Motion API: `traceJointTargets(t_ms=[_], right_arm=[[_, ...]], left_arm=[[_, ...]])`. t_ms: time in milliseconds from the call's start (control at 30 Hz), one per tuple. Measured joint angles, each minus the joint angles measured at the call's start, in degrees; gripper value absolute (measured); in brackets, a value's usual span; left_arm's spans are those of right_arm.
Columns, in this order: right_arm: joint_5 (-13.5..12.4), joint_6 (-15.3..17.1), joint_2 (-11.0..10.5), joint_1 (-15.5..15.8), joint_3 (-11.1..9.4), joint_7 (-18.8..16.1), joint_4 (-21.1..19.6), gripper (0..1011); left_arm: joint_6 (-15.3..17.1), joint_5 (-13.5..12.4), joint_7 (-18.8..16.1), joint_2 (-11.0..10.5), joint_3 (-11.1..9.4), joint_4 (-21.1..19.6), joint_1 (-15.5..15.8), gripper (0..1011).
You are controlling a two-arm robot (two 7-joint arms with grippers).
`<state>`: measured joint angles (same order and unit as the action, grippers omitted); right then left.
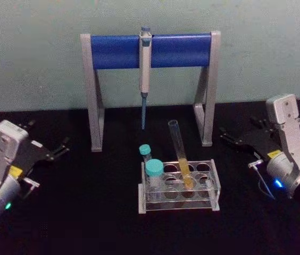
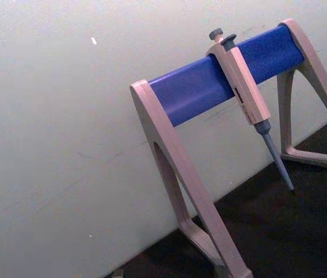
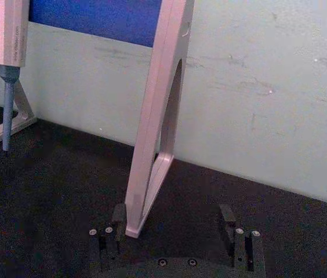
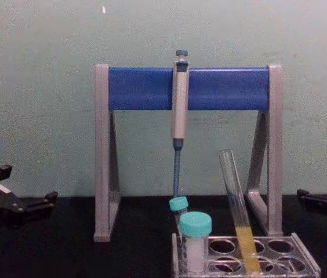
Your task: Pick up the test tube from the test tube rack, shake it, then place it back into the test tube rack.
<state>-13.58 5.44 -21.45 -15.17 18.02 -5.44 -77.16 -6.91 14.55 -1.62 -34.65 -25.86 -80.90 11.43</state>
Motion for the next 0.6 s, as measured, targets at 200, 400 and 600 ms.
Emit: traceJointTargets(t_ms=[200, 400, 600], right_arm=[[0.0, 0.0, 0.0, 0.0, 0.0, 0.0, 0.0, 1000], [0.0, 0.0, 0.0, 0.0, 0.0, 0.0, 0.0, 1000], [0.0, 0.0, 0.0, 0.0, 0.0, 0.0, 0.0, 1000]], left_arm=[[0.0, 0.0, 0.0, 0.0, 0.0, 0.0, 0.0, 1001], [0.0, 0.0, 0.0, 0.0, 0.0, 0.0, 0.0, 1002], [0.0, 0.0, 0.0, 0.0, 0.0, 0.0, 0.0, 1001]])
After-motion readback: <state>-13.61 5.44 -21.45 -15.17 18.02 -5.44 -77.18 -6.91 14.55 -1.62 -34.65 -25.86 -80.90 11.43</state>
